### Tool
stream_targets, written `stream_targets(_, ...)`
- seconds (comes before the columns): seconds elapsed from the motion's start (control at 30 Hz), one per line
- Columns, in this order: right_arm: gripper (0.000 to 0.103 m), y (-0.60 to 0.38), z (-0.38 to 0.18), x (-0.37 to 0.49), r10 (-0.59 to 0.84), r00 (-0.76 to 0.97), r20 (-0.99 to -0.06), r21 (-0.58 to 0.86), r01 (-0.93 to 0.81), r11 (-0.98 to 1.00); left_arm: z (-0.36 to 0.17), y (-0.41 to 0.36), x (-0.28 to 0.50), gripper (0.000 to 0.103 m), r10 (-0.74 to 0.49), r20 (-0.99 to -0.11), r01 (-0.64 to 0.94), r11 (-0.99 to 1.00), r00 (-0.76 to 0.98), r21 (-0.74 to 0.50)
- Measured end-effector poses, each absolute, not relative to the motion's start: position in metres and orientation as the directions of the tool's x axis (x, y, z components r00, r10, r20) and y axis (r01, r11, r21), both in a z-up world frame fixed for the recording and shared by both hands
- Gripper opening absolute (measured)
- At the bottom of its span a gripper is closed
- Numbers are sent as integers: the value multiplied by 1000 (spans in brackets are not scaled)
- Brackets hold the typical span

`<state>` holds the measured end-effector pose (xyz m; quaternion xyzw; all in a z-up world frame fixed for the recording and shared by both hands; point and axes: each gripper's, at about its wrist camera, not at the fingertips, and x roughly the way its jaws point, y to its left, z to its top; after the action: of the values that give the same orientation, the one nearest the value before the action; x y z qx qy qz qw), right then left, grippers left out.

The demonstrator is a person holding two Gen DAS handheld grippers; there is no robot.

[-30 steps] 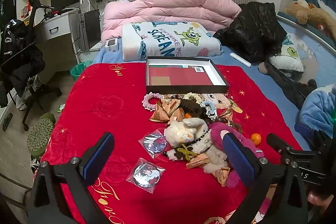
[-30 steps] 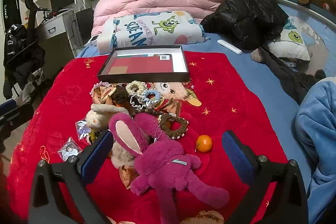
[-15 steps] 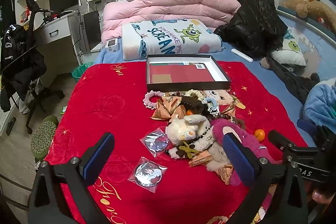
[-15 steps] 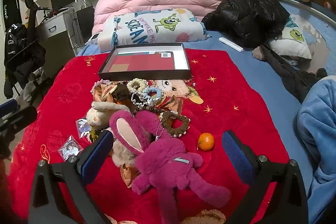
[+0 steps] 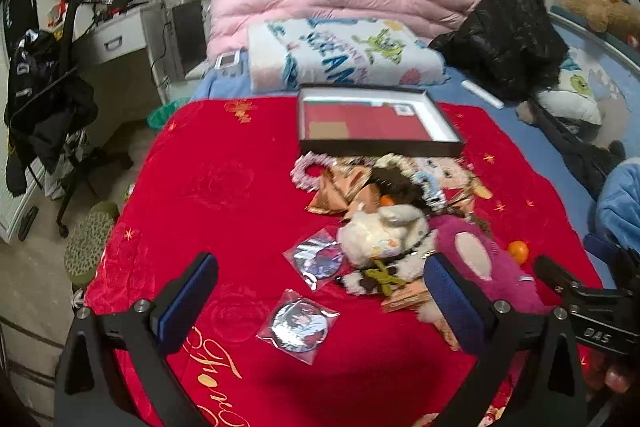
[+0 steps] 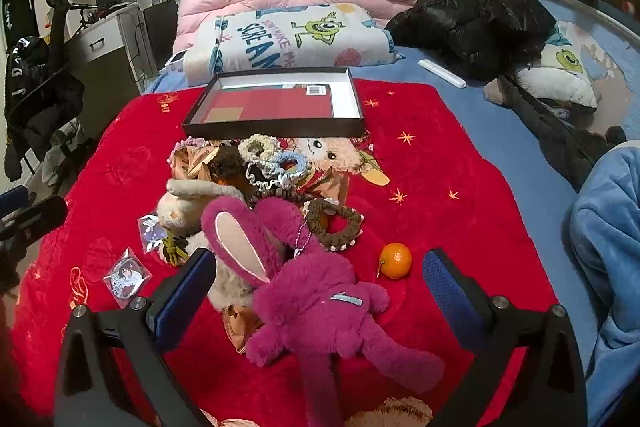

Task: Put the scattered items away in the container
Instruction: 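Move right tool to pink bunny plush while left tool approaches bagged round badge, then close right tool on pink bunny plush while left tool grasps bagged badge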

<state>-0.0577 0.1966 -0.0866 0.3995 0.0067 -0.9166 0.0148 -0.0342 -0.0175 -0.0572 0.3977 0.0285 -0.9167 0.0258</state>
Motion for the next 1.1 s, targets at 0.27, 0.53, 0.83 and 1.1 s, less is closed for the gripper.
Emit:
stream_targets(0.27, 103, 201, -112, -71, -23, -641, -767, -1, 38, -999, -99, -34, -67, 103, -41, -799, 109, -994, -601, -31)
stream_targets(0.53, 103, 207, -125, -79, -19, -616, -787, 1, 31, -1000, -133, -21, -79, 103, 4, -855, 60, -997, -518, -41)
stream_targets(0.83, 103, 211, -143, -87, -49, -558, -829, 25, 50, -998, -163, -18, -74, 103, -33, -888, 34, -999, -459, 20)
stream_targets(1.1, 103, 215, -160, -93, -61, -515, -855, 39, 53, -998, -183, -21, -73, 103, -67, -902, 51, -997, -427, 51)
